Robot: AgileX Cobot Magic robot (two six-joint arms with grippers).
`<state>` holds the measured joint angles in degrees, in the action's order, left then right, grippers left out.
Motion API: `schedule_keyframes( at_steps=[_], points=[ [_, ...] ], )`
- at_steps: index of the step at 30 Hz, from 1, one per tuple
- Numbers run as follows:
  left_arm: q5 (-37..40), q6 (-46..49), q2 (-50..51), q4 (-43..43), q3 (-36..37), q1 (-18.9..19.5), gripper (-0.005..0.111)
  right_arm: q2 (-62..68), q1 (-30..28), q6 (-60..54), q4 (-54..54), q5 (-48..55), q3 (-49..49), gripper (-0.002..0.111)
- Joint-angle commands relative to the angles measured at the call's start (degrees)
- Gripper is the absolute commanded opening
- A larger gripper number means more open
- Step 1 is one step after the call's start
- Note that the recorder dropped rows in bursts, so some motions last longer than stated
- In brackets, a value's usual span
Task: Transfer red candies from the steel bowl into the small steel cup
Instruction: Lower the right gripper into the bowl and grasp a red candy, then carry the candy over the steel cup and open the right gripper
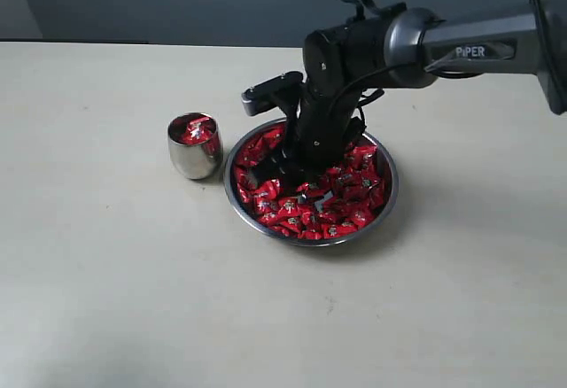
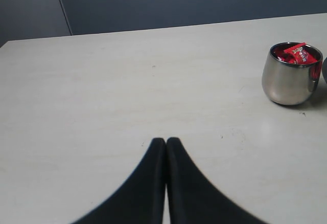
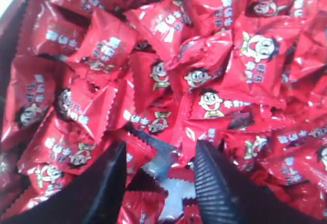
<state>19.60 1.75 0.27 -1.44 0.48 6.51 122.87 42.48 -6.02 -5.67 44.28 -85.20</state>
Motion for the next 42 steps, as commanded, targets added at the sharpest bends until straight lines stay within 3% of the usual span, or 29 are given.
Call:
schedule_keyframes(
  at_steps=[1, 10, 17, 29, 34, 42],
  points=[
    [-0.37, -0.06, -0.27, -0.11, -0.48, -0.31, 0.0, 0.05, -2.15, -0.56, -1.18, -1.03, 0.09, 0.042],
    [-0.37, -0.06, -0.27, -0.11, -0.48, -0.31, 0.0, 1.95, -3.02, -6.04, -7.79, -0.74, 0.09, 0.039],
    [-0.37, -0.06, -0.27, -0.11, -0.48, -0.31, 0.0, 1.79, -3.02, -5.88, -6.09, -0.95, 0.09, -0.001],
    [-0.37, -0.06, -0.27, -0.11, -0.48, -0.31, 0.0, -7.38, -3.02, -4.09, -3.63, 1.67, 0.09, -0.001],
    [-0.37, -0.06, -0.27, -0.11, -0.48, -0.31, 0.0, -11.36, -2.83, -5.72, -10.07, -1.28, -0.06, -0.001],
    [-0.37, -0.06, -0.27, -0.11, -0.48, -0.31, 0.0, -8.47, 3.09, -11.38, -14.12, -3.49, -9.46, -0.001]
  ],
)
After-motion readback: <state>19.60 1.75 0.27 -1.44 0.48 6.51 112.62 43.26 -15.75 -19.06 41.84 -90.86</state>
